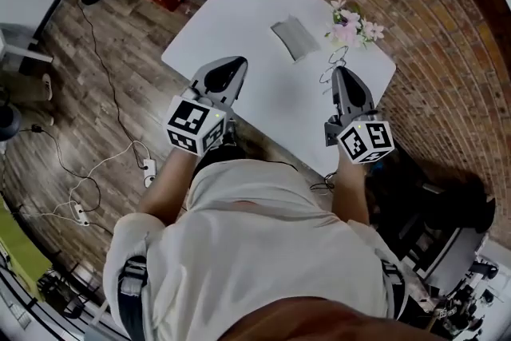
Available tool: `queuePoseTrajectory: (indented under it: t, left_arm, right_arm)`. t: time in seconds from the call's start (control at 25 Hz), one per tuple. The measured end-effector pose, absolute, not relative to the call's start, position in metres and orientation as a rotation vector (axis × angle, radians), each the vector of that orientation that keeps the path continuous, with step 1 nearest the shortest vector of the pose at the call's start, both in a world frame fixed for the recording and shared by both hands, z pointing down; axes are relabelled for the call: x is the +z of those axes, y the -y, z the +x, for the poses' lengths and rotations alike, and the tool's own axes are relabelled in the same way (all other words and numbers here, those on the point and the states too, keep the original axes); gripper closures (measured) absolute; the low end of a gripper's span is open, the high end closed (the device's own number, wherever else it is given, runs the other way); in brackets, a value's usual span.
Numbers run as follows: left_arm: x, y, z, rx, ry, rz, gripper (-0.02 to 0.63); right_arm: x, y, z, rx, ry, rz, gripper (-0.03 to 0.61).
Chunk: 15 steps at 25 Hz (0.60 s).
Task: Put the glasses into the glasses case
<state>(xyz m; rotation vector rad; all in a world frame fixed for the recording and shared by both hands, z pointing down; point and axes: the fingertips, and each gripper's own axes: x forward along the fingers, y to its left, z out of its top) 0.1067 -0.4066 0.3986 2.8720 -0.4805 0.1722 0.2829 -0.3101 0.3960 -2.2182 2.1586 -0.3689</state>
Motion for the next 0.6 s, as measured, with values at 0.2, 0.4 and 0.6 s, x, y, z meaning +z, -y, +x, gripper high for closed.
queuePoseTrajectory:
  t: [0.2,0.4,0.6]
  left_arm:
    - [0.412,0.451,0.104,0.193,0.384,2.851,0.595]
    - [0.424,0.472,0.11,0.221,0.309,2.844,0.595]
    - [0.432,0.479,0.131,0.239,0.304,2.826,0.595]
  right_arm:
    - [0.405,0.35,0.274,-0.404,-2.122,-2.315,0.515]
    - [0.42,0.372,0.275,-0.449,-2.109,-2.391,0.515]
    - [0.437,0.382,0.296,-0.478,-2.118,-2.432,0.515]
